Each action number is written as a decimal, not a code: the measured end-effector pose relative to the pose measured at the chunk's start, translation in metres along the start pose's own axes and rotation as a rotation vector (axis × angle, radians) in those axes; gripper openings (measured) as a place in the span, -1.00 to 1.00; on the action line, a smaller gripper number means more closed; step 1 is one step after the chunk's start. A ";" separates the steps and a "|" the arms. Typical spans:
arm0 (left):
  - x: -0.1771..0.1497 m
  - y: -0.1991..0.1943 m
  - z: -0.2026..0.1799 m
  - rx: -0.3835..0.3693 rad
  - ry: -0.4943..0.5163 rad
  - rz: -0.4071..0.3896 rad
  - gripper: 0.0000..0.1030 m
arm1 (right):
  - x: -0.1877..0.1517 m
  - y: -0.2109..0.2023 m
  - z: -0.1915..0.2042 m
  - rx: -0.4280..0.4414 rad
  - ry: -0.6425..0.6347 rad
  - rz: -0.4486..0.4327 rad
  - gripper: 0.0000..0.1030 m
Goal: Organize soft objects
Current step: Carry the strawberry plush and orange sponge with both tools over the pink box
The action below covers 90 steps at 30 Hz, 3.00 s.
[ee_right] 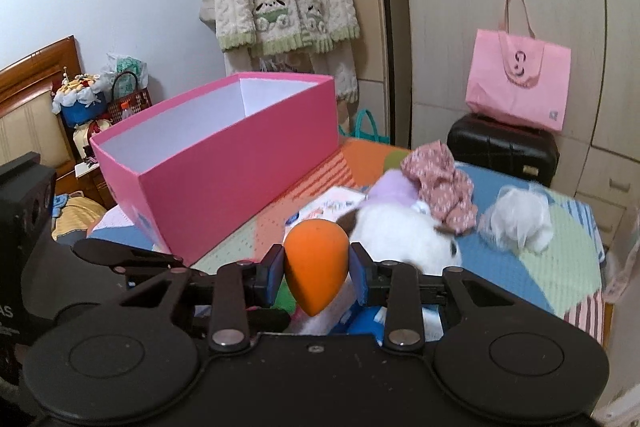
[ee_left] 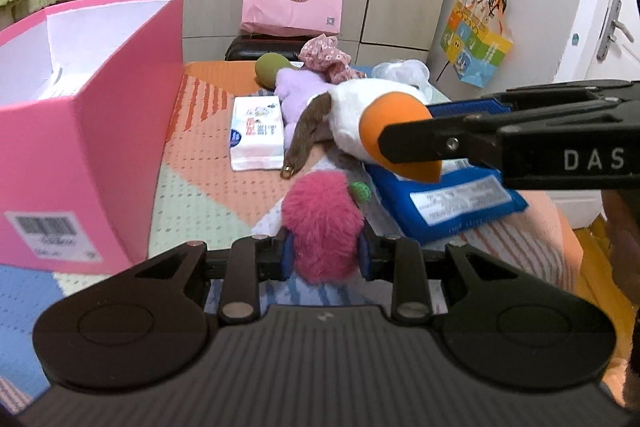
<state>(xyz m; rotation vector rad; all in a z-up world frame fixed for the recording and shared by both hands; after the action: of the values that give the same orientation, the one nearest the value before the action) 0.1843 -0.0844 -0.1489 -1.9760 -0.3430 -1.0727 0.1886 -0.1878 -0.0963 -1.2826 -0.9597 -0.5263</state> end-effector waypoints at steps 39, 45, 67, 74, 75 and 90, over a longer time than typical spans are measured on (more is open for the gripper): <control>0.041 -0.171 0.059 -0.054 0.005 0.114 -0.45 | 0.017 -0.046 0.140 0.241 -0.157 0.110 -0.23; 0.093 -0.174 0.072 -0.062 0.042 0.042 -0.45 | 0.063 -0.034 0.142 0.238 -0.187 0.047 -0.23; 0.179 -0.032 0.202 0.018 -0.111 0.120 -0.45 | 0.169 0.153 0.111 0.079 -0.538 0.139 -0.23; 0.174 0.008 0.240 0.043 -0.223 0.160 -0.45 | 0.161 0.203 0.116 0.086 -0.673 0.218 -0.24; 0.173 0.012 0.242 0.048 -0.226 0.165 -0.45 | 0.159 0.207 0.117 0.098 -0.675 0.231 -0.23; 0.161 0.045 0.269 0.013 -0.389 0.198 -0.41 | 0.144 0.244 0.124 0.076 -0.832 0.295 -0.17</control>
<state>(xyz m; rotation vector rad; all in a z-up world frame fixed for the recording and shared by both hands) 0.4568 0.0744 -0.1213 -2.1521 -0.3491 -0.5574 0.4209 0.0152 -0.1134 -1.5664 -1.4103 0.3133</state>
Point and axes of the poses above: each gripper's, at about its wrist camera, not at the fingertips, and y roughly the way its jaws point, z to its left, x to its top, the point moved 9 cm from there along y, roughly the way its jaws point, and after that the axes turned 13 degrees about -x, right-handed, at the moved point
